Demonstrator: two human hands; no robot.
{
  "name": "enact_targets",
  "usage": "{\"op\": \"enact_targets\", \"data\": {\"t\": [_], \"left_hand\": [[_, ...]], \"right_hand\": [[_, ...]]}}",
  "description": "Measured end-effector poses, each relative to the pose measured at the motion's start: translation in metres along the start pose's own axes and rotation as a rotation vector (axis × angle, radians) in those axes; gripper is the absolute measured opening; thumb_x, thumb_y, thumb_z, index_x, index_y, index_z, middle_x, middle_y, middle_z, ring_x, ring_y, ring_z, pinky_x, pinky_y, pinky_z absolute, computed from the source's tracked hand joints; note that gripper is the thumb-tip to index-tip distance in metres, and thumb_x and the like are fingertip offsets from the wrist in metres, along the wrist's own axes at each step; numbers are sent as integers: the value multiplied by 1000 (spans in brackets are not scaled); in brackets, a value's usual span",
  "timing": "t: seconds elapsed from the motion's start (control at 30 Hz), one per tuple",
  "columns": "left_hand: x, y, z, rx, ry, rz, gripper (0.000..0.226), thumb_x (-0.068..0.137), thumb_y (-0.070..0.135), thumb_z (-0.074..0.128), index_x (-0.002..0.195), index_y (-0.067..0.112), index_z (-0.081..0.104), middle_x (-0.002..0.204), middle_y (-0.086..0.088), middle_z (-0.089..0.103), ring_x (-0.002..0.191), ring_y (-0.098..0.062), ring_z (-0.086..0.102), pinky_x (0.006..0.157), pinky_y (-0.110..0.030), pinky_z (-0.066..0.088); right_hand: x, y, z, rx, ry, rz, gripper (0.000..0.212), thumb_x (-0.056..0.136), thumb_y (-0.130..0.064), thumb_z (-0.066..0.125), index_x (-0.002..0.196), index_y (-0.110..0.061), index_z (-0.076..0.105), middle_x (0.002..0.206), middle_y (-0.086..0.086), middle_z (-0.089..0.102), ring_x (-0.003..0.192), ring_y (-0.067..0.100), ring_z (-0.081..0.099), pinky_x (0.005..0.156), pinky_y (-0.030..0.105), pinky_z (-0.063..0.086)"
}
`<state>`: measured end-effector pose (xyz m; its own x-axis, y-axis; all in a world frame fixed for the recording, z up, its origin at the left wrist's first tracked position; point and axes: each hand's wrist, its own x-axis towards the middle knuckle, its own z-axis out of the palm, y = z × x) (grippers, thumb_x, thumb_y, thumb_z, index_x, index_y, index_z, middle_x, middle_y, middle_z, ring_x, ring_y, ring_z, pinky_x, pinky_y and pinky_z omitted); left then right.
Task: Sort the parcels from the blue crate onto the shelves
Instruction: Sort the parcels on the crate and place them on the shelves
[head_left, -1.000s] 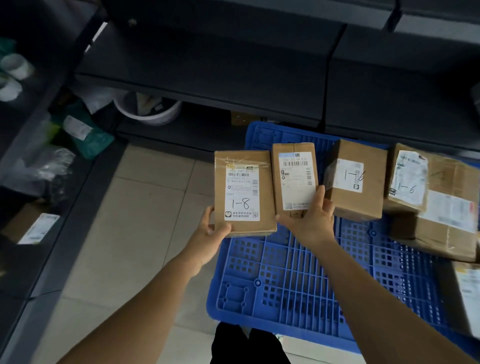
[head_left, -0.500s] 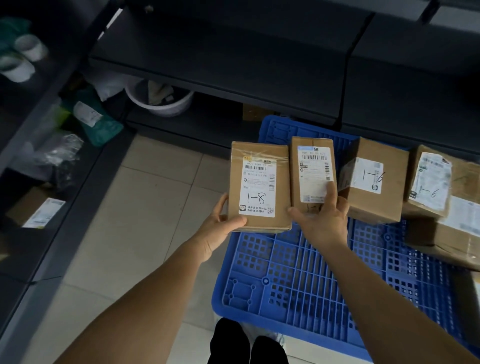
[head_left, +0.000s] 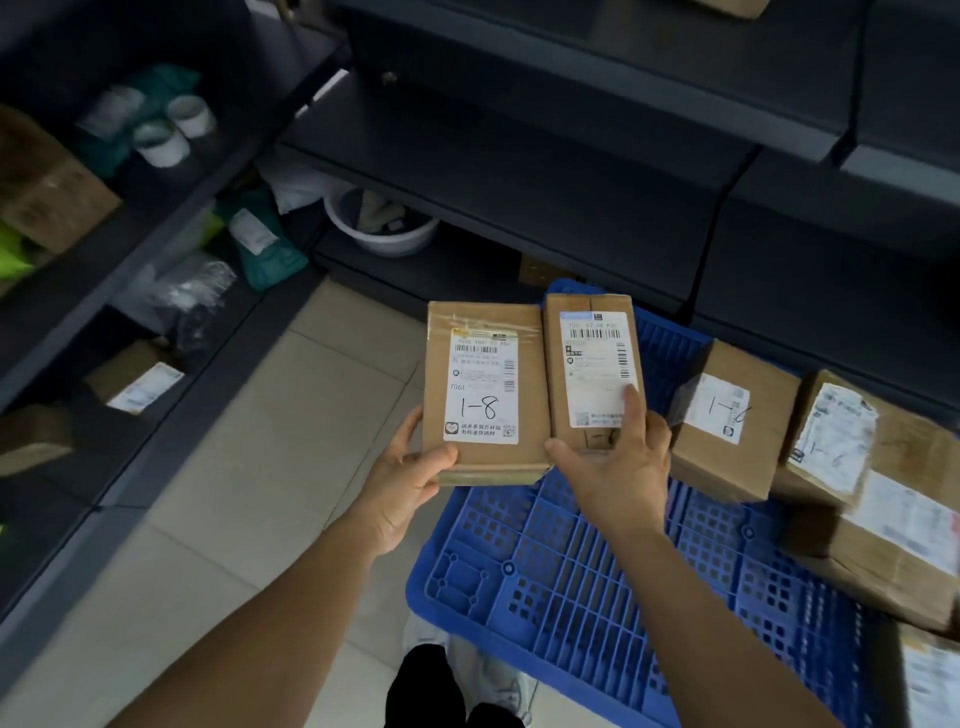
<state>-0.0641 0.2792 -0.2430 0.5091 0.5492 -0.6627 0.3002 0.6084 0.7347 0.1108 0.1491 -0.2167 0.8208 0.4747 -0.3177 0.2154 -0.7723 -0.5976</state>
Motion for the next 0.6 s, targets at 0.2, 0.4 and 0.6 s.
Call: {"op": "enact_targets", "data": {"t": [0.2,0.4,0.6], "left_hand": [[-58,34,-22,-100,140,155,69,73,27,71,132,47,42,103,14,72,111,-13,60,110,-46,31],[-133,55,-58,-223,297,355,87,66,32,79,142,40,38,110,10,71,112,-16,60,109,-43,36],[-211,57,-102,-313,470,484,71,78,26,74,139,41,42,114,8,69,115,-18,58,107,-41,37]], "right_hand": [[-20,-66,-22,16,-30,-211,103,70,-54,73,150,-36,10,150,0,15,134,25,23,104,48,39],[-64,-132,-34,69,-76,-454,102,69,-54,73,148,-37,11,144,-2,20,128,21,28,96,43,44],[-124,-192,-27,114,-158,-654,102,67,-53,74,148,-37,13,141,-5,21,126,19,27,94,36,41]]}}
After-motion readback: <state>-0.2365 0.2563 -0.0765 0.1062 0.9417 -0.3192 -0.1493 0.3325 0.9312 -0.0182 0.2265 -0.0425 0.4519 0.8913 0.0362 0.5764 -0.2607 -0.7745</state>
